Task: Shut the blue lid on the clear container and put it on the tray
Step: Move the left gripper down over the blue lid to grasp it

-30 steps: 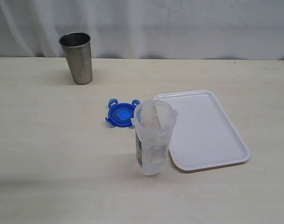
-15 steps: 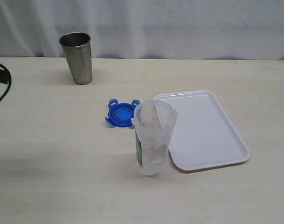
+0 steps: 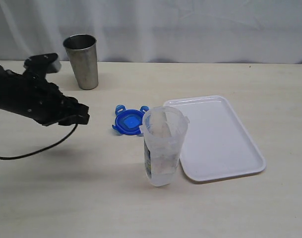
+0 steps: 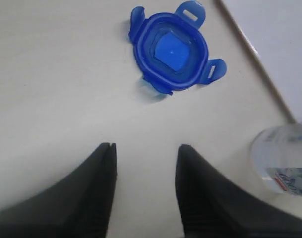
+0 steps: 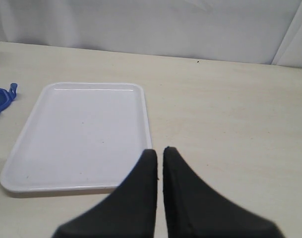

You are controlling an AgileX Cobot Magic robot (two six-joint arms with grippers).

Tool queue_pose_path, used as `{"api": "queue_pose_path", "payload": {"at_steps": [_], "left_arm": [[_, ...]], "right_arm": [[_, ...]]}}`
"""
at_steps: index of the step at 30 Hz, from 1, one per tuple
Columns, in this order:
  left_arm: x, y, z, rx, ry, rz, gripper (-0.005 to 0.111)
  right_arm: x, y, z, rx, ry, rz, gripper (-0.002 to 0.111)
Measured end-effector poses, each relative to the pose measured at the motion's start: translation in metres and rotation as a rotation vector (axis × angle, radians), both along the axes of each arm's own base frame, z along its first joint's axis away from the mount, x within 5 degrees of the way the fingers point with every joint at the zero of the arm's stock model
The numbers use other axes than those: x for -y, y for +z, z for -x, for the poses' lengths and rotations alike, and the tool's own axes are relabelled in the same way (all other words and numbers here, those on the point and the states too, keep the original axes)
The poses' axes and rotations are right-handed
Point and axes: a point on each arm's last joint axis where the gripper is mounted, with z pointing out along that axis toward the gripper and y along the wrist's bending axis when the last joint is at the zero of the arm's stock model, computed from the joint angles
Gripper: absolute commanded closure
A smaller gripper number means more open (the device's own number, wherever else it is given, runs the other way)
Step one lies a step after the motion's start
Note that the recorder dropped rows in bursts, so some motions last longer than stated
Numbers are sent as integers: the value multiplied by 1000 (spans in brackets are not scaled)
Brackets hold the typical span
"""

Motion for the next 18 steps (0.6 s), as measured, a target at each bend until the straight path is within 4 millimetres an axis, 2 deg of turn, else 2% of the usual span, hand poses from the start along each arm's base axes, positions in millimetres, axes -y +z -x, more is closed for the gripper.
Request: {"api": "queue_pose_path", "payload": {"at_steps": [6,9,11,15,18], "left_arm": [[27,-34,-9,-24,149,12,69],[37,-52,-13,-139,379,148,69],[47,-60,-20,-215,443,245,69],[62,-69,-28,-265,480,313,69],[65,-76,-29,-281,489,308,69]], "right_arm": [[0,0,0,0,0,0,104],[0,0,0,0,0,0,104],[0,0,0,0,0,0,104],[0,0,0,0,0,0,104],[0,0,0,0,0,0,104]]}}
